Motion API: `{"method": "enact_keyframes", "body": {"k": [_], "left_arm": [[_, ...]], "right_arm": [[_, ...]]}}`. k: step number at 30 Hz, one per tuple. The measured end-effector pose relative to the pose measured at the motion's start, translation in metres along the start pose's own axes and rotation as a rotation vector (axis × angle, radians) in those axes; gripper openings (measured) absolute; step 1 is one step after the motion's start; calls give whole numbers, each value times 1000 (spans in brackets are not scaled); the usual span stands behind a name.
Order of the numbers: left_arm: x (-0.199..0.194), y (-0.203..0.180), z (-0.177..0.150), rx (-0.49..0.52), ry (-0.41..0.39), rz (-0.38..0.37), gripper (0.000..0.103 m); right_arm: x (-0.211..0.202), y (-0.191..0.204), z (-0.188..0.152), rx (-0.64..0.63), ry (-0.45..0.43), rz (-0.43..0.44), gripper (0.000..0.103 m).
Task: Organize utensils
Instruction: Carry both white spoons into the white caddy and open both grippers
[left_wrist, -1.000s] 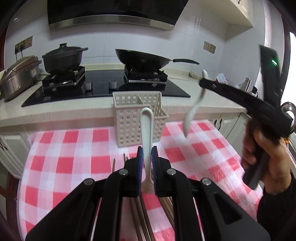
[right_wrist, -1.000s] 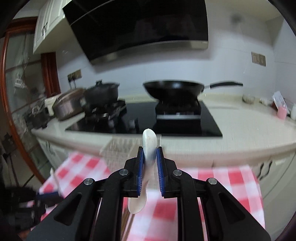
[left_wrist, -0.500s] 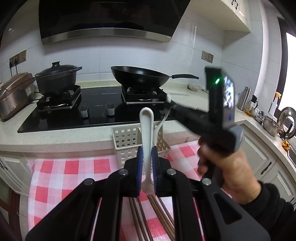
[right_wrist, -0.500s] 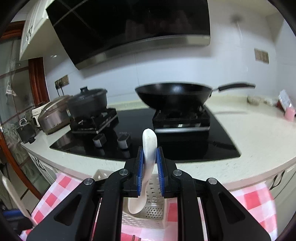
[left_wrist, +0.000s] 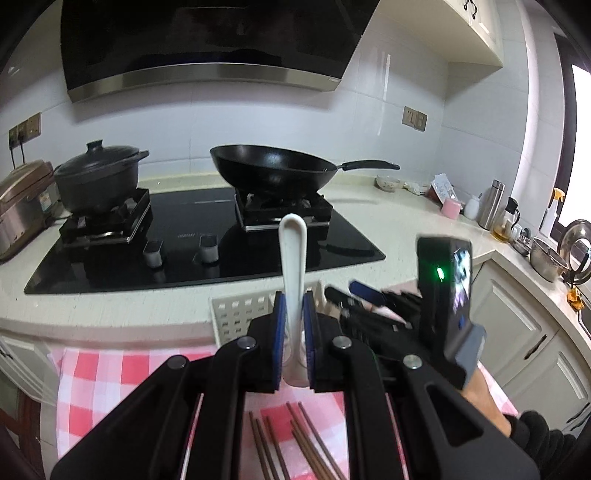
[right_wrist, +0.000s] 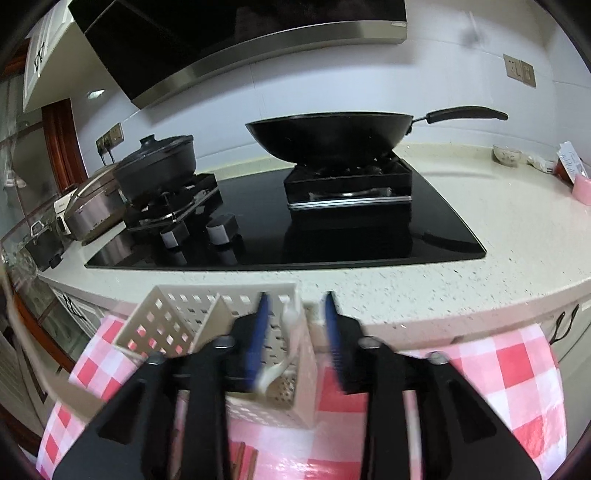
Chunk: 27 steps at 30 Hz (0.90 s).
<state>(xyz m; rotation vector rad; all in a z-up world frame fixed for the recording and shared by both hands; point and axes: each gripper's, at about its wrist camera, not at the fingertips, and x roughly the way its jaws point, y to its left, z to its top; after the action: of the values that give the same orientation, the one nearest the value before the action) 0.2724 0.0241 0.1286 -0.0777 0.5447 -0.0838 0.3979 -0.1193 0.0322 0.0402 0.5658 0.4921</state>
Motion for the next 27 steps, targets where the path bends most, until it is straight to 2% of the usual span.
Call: {"method": "enact_keyframes", "body": {"k": [5,11,15,20,22,27], "left_arm": [[18,-11,16,25,-8,4,10],[47,-18,35,41,-23,24,10],[76,-26,35,97,22,49,10],[113,-35,17,188,93,116,10],[124,-37,10,205,122,121,10],[134,-38,2,214,172,88,14]], "right_arm": [[-16,-19,-7,29,4,-17,36],[-41,-32,-14,24,-15,-40,48],[-54,-36,-17,19,-18,-37,52],[-64,-39,-21,21,-21,-31,55],[-66,-39,-22,20,-19,-28,59],[-71,-39,-27,12,-14,-29,59]]}}
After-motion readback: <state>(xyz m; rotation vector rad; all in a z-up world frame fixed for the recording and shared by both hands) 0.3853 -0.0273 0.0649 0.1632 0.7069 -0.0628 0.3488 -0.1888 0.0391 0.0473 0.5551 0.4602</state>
